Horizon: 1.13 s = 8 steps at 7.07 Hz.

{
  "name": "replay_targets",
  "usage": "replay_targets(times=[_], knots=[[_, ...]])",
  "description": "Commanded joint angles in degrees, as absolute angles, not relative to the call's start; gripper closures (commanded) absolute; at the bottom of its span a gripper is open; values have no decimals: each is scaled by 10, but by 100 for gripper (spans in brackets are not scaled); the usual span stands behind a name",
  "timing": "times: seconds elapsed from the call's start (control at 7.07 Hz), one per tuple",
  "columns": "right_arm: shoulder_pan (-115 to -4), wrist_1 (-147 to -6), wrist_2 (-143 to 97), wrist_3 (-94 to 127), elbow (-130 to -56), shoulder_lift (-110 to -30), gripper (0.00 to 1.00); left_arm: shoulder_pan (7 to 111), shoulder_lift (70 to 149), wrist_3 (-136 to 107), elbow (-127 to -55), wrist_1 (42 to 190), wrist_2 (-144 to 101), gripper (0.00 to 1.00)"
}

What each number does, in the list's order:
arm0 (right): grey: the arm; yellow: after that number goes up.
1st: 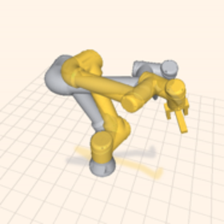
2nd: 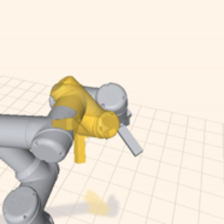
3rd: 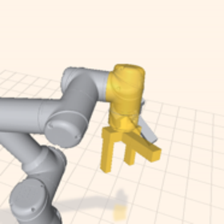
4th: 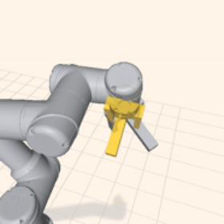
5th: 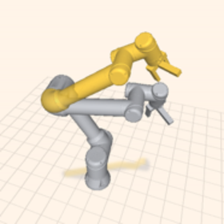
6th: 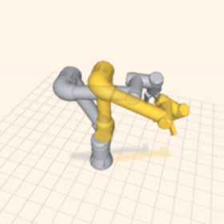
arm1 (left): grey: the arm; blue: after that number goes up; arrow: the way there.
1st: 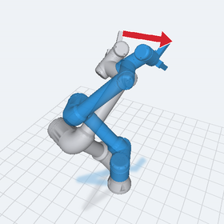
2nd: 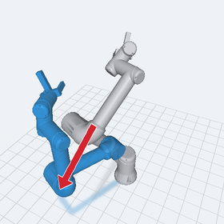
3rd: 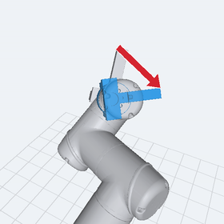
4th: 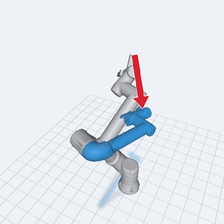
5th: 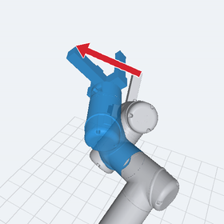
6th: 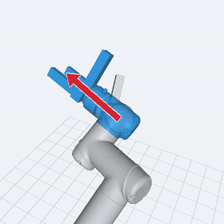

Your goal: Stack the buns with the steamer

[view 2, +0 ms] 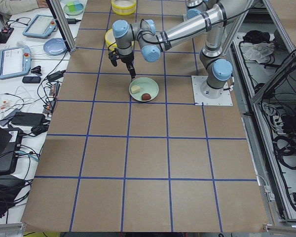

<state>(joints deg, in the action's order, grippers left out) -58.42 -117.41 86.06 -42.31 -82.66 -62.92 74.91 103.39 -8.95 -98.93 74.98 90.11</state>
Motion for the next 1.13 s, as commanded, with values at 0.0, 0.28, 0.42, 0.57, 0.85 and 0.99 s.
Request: replay_targets(times=[0.0,0.28,0.42,0.57,0.85,0.99], knots=[[-550,-1194,857,-458,-825,-579,1,744,1085,-113,-993,748,901,2],[-535,-1223,853,-451,-825,-535,1,743,1120,-113,-1002,747,901,5],[-528,-1223,853,-449,-825,-532,2,744,1134,-113,-1002,746,901,12],[-527,-1223,853,-437,-826,-531,4,744,1145,-113,-1002,746,902,26],[-527,-1221,854,-422,-826,-533,20,744,1155,-110,-1002,747,904,78],[-527,-1217,855,-425,-825,-534,50,743,1154,-106,-998,746,905,94]])
